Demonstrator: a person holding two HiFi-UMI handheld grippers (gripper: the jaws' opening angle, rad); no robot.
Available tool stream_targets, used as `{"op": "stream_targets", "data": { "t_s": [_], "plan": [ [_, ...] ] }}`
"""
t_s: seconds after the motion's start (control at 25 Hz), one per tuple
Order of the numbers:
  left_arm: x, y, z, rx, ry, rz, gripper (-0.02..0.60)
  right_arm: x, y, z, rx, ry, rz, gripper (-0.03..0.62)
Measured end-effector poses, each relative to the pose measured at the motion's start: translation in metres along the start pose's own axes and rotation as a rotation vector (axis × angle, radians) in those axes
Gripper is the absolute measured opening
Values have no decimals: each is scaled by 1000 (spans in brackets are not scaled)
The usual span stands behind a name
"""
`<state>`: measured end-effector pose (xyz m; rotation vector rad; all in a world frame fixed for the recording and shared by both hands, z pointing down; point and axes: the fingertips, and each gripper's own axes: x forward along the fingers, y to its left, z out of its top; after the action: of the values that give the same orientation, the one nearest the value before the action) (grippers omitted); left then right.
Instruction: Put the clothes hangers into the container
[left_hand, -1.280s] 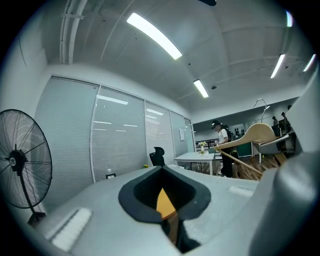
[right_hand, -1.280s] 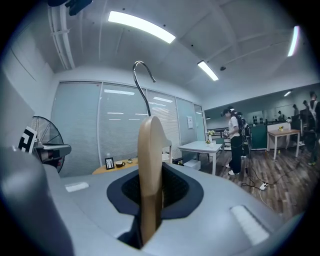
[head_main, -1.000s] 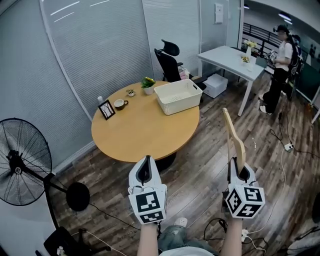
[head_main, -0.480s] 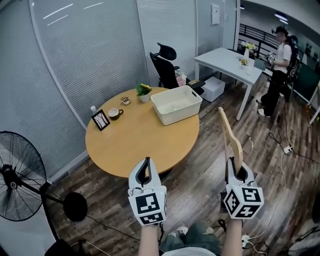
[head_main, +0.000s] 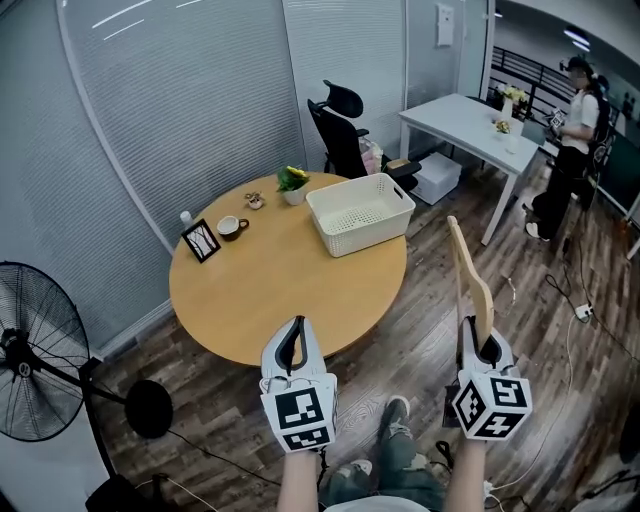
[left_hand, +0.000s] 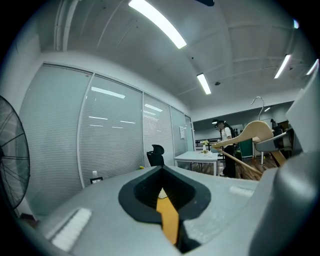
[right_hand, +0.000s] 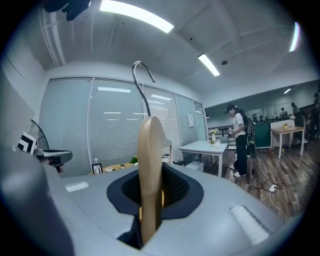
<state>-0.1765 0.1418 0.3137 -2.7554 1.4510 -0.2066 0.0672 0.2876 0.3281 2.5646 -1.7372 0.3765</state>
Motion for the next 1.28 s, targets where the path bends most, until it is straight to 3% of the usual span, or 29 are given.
{"op": "stream_targets", "data": {
  "t_s": [0.32,0.92,1.28],
  "plan": [
    [61,-2,5,12,10,69,1,80,-18,11,13,19,68,63],
    [183,-7,38,-11,-4,251,0,239,-61,74,-13,-3,223,63],
    [217,-8,27,-20,32,313,1,285,-63,68,-21,29,311,63]
  ]
}}
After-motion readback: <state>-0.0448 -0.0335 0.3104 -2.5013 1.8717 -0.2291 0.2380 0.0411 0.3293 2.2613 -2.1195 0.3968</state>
